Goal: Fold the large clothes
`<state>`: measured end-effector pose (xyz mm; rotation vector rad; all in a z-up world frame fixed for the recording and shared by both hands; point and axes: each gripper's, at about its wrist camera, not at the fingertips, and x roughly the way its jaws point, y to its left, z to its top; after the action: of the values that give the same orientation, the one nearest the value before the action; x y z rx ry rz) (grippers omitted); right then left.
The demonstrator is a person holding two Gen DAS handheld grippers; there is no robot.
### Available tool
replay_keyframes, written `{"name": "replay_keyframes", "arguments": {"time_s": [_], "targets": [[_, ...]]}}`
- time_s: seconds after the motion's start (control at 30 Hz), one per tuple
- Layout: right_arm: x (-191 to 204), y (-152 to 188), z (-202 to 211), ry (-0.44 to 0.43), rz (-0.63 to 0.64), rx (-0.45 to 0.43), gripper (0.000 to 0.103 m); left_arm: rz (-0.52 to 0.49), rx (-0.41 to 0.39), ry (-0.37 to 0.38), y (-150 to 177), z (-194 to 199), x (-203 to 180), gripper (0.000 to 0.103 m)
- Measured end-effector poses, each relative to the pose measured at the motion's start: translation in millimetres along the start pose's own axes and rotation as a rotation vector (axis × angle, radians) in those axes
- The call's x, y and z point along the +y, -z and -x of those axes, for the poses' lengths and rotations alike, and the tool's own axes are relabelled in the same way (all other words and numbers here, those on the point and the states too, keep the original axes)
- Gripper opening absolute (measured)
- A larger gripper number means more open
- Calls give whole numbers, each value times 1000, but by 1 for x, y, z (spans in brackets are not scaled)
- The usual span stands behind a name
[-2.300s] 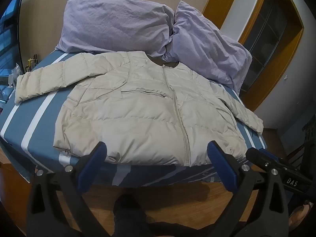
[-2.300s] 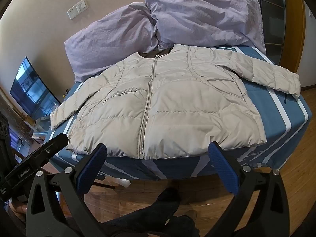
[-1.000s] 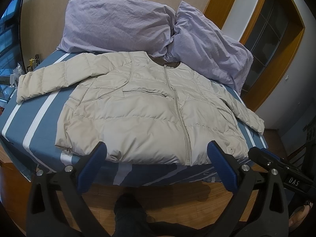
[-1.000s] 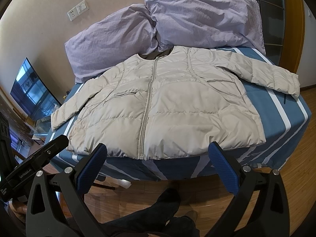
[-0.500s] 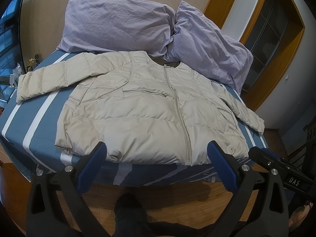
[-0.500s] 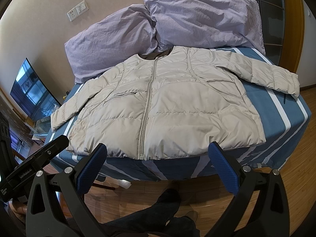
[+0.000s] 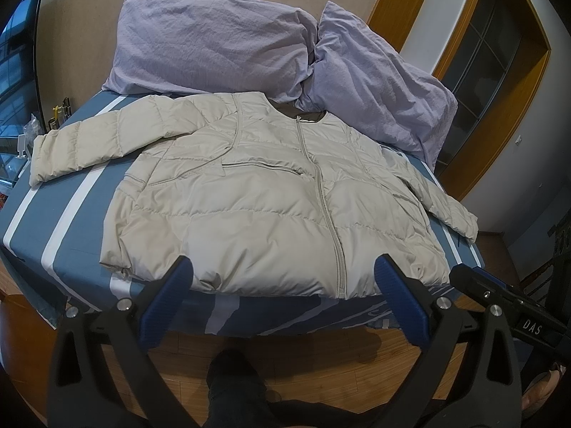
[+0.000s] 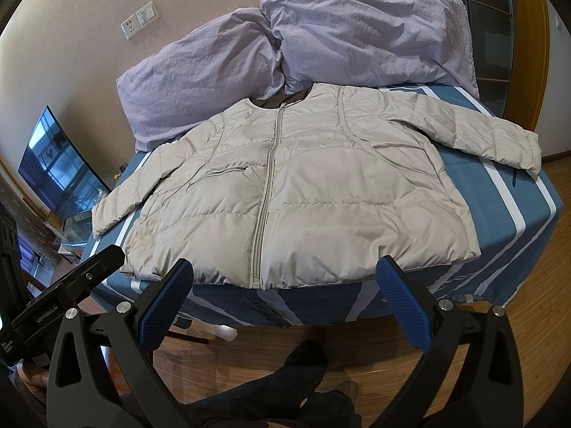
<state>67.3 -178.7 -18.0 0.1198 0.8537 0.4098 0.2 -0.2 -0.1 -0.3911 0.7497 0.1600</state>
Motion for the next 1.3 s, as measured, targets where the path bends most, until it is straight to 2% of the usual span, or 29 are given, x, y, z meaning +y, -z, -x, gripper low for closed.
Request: {"name": "replay_keyframes", "arguments": {"time_s": [0.73,0.93,1.1,1.3], "targets": [[-1,-4,-4,-3,-11,6,102,7,9,-3,-1,-5,4,101],[-12,-23,-15,-2,-23,-4,102,19,24,-20,-14,-19,9,101],[-41,-52,-30,56,-83,-29,102,56,44,-55,-27,-37,23,101],[-120,-92,-56,171,-265,-21,102,31,70,-131,-49,-69,32,101]]}}
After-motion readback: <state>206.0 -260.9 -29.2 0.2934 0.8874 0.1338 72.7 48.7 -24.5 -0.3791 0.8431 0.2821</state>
